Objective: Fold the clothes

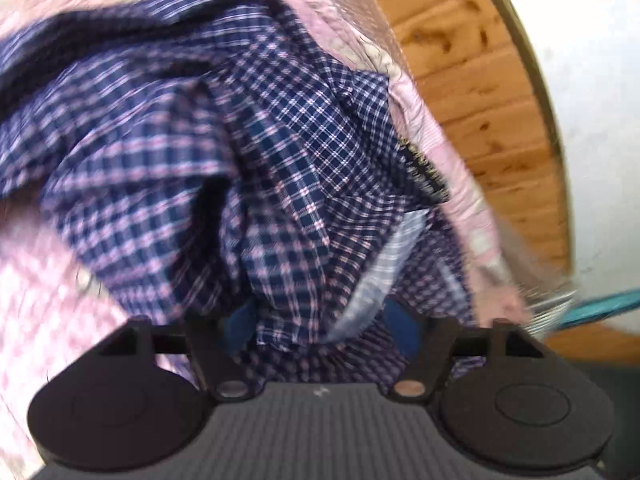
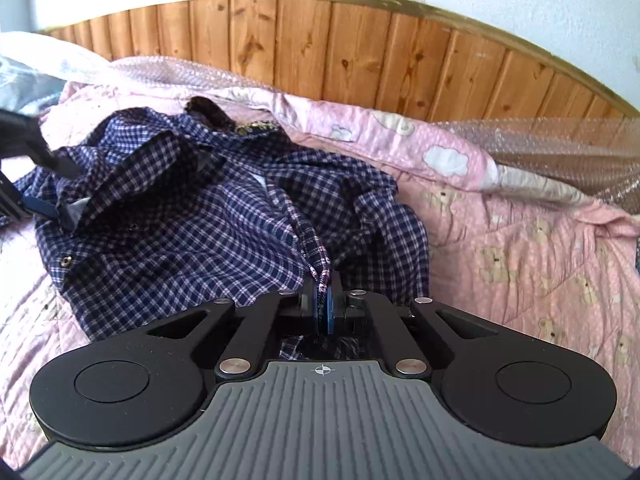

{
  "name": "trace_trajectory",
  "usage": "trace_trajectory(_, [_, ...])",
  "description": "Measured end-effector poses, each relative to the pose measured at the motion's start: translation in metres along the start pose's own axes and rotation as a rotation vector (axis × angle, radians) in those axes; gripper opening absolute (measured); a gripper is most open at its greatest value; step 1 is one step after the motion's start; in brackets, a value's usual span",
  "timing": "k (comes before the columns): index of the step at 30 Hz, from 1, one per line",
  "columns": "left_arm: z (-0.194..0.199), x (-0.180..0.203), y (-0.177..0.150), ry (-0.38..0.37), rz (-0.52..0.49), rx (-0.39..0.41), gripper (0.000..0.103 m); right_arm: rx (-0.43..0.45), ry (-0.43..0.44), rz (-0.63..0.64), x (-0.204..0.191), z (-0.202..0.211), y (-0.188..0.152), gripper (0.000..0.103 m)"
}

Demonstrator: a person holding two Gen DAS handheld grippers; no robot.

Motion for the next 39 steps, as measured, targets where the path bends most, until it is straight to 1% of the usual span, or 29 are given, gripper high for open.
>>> trace_trajectory(1, [0.004,0.004,0.002,0.004,-0.020,0.003,0.005,0.005,-0.001,-0.007,0.002,0.001,-0.001,0.001])
trace_trajectory(3, [0.036,0.014,0.005,-0.061,-0.043,0.025,0.004,0.036,0.015,-0.029,0.005,0.012,-0.001,0.001])
trace_trajectory(4, [0.059,0.018,0.004,-0.101,-0.058,0.037,0.004,0.056,0.021,-0.034,0.006,0.022,0.000,0.001])
trace_trajectory(5, [0.088,0.020,0.001,-0.149,-0.077,0.042,0.004,0.074,0.023,-0.030,0.006,0.033,0.000,0.001])
trace_trajectory(7, [0.151,0.013,-0.011,-0.215,-0.109,0.050,0.004,0.119,0.043,0.000,0.001,0.068,-0.004,0.000])
trace_trajectory(9, [0.211,-0.006,-0.031,-0.249,-0.142,0.037,0.004,0.105,0.060,0.067,-0.014,0.100,-0.026,0.000])
trace_trajectory(12, [0.252,-0.077,-0.069,-0.175,-0.078,-0.026,0.004,0.069,0.082,0.177,-0.037,0.147,-0.061,0.000])
trace_trajectory(15, [0.291,-0.150,-0.108,-0.093,-0.007,-0.090,0.004,-0.058,0.115,0.298,-0.068,0.162,-0.119,0.001])
trace_trajectory(18, [0.273,-0.226,-0.139,-0.028,0.112,-0.153,0.004,-0.184,0.128,0.434,-0.102,0.155,-0.180,0.002])
trace_trajectory(20, [0.254,-0.264,-0.155,0.062,0.150,-0.174,0.003,-0.267,0.095,0.538,-0.116,0.145,-0.216,0.003])
trace_trajectory(22, [0.244,-0.282,-0.164,0.097,0.159,-0.185,0.003,-0.330,0.069,0.604,-0.123,0.144,-0.241,0.004])
trace_trajectory(23, [0.246,-0.283,-0.165,0.108,0.142,-0.172,0.003,-0.353,0.060,0.605,-0.122,0.147,-0.247,0.004])
trace_trajectory(24, [0.249,-0.283,-0.165,0.117,0.121,-0.156,0.004,-0.367,0.050,0.579,-0.121,0.154,-0.250,0.007])
trace_trajectory(25, [0.254,-0.279,-0.163,0.122,0.096,-0.135,0.006,-0.366,0.049,0.528,-0.118,0.162,-0.248,0.010])
trace_trajectory(26, [0.259,-0.274,-0.160,0.127,0.069,-0.113,0.014,-0.351,0.057,0.434,-0.112,0.172,-0.242,0.023])
trace_trajectory(27, [0.265,-0.269,-0.157,0.131,0.042,-0.091,0.024,-0.325,0.064,0.323,-0.105,0.180,-0.233,0.039])
trace_trajectory(28, [0.267,-0.262,-0.155,0.136,0.008,-0.071,0.033,-0.292,0.068,0.202,-0.097,0.186,-0.225,0.045])
trace_trajectory(29, [0.268,-0.254,-0.154,0.141,-0.028,-0.051,0.052,-0.259,0.078,0.069,-0.089,0.189,-0.218,0.047])
trace_trajectory(30, [0.269,-0.247,-0.152,0.146,-0.063,-0.031,0.066,-0.225,0.089,-0.070,-0.082,0.189,-0.215,0.051])
trace_trajectory(31, [0.265,-0.240,-0.150,0.154,-0.095,-0.018,0.069,-0.189,0.090,-0.194,-0.073,0.184,-0.212,0.054])
trace_trajectory(32, [0.260,-0.234,-0.147,0.163,-0.125,-0.006,0.071,-0.165,0.075,-0.286,-0.066,0.175,-0.211,0.061])
trace_trajectory(33, [0.254,-0.228,-0.145,0.171,-0.155,0.006,0.072,-0.144,0.056,-0.366,-0.061,0.166,-0.212,0.062])
trace_trajectory(34, [0.245,-0.221,-0.144,0.182,-0.193,0.009,0.073,-0.147,0.042,-0.428,-0.059,0.152,-0.216,0.062])
trace_trajectory(35, [0.234,-0.216,-0.143,0.200,-0.234,0.006,0.074,-0.172,0.033,-0.453,-0.063,0.139,-0.222,0.061])
trace_trajectory(36, [0.222,-0.211,-0.143,0.220,-0.275,0.001,0.074,-0.201,0.026,-0.465,-0.068,0.128,-0.229,0.053])
trace_trajectory(37, [0.213,-0.208,-0.143,0.235,-0.315,-0.008,0.071,-0.230,0.019,-0.477,-0.073,0.116,-0.235,0.042])
trace_trajectory(38, [0.206,-0.205,-0.144,0.248,-0.355,-0.018,0.058,-0.226,0.009,-0.477,-0.078,0.113,-0.236,0.017])
trace_trajectory(39, [0.201,-0.203,-0.145,0.251,-0.383,-0.039,0.023,-0.211,0.021,-0.491,-0.081,0.120,-0.234,0.000])
Point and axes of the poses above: each gripper's, at about its wrist camera, not at the fingertips, and z roughly against the way its jaws point, x to its right, y to its top, the point moved 7 cm from there along -z, roughly the way its jaws point, and after that the axes turned 4 degrees about -y, right-handed, at the moved point
